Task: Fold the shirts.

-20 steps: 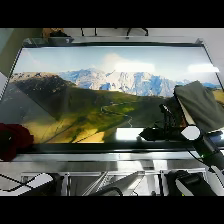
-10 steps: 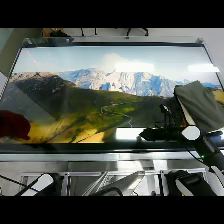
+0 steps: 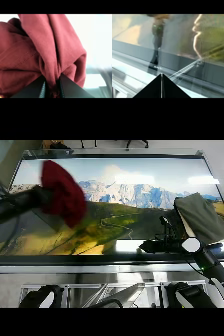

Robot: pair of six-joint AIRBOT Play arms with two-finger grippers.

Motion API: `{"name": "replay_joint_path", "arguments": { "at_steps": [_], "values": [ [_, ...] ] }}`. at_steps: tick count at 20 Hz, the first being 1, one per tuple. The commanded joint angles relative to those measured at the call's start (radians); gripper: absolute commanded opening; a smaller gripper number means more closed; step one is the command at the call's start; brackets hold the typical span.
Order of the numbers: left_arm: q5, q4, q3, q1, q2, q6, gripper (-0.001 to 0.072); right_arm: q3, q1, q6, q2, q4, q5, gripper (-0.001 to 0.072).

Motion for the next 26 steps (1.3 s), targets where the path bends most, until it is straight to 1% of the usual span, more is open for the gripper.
{"name": "replay_joint_path", "arguments": {
  "at_steps": [1,3,4,5,6,7,9,12,13,15,17,19,20,21,22,23,25,26],
  "values": [
    [0.1,-0.028,-0.154,-0.341,0.001,0.004,0.0021,0.0,0.001,0.0,0.0,0.0,0.0,0.0019],
    [0.195,-0.028,-0.232,-0.459,-0.048,0.005,0.0021,0.0,0.001,0.0,-0.002,0.0,0.0,0.0018],
    [0.229,-0.029,-0.253,-0.496,-0.079,0.005,0.0022,0.0,0.001,0.0,-0.002,0.0,-0.003,0.0019],
    [0.226,-0.031,-0.254,-0.517,-0.114,0.004,0.0025,0.0,0.001,0.0,-0.003,0.0,-0.003,0.0019],
    [0.203,-0.032,-0.241,-0.523,-0.142,0.004,0.0247,0.0,0.001,0.0,-0.003,0.0,-0.003,0.0018],
    [0.151,-0.031,-0.211,-0.521,-0.163,-0.004,0.068,0.0,0.001,0.0,-0.003,0.0,-0.003,0.0019],
    [0.002,-0.03,-0.126,-0.478,-0.185,-0.005,0.0679,0.0,0.001,0.0,-0.003,0.001,-0.003,0.0019],
    [-0.22,-0.029,-0.018,-0.348,-0.186,-0.003,0.0678,0.0,0.0,0.0,-0.003,0.023,0.01,0.0019],
    [-0.275,-0.029,-0.019,-0.301,-0.169,-0.003,0.0678,0.0,0.0,0.0,-0.003,0.022,-0.001,0.0019],
    [-0.331,-0.028,-0.097,-0.226,-0.114,0.019,0.0678,0.006,-0.001,0.0,-0.014,0.022,-0.052,0.003],
    [-0.297,-0.03,-0.261,-0.182,-0.038,0.027,0.0678,0.036,-0.001,-0.034,-0.069,0.025,-0.079,0.0305],
    [-0.199,-0.037,-0.452,-0.173,0.034,0.027,0.0678,0.079,0.0,-0.113,-0.166,0.06,-0.08,0.0358],
    [-0.148,-0.058,-0.536,-0.174,0.055,0.028,0.0678,0.103,0.0,-0.174,-0.229,0.116,-0.086,0.0457],
    [-0.099,-0.102,-0.616,-0.174,0.069,0.034,0.0678,0.125,0.001,-0.252,-0.29,0.193,-0.096,0.05],
    [-0.053,-0.15,-0.676,-0.174,0.077,0.051,0.0678,0.151,0.001,-0.344,-0.352,0.285,-0.108,0.0499],
    [-0.005,-0.212,-0.727,-0.174,0.079,0.087,0.0678,0.179,0.001,-0.415,-0.411,0.366,-0.116,0.0499],
    [0.104,-0.34,-0.792,-0.174,0.055,0.166,0.0677,0.241,0.002,-0.53,-0.524,0.457,-0.124,0.0499],
    [0.151,-0.407,-0.813,-0.174,0.025,0.209,0.0677,0.273,0.002,-0.57,-0.575,0.473,-0.123,0.0499]
  ]
}}
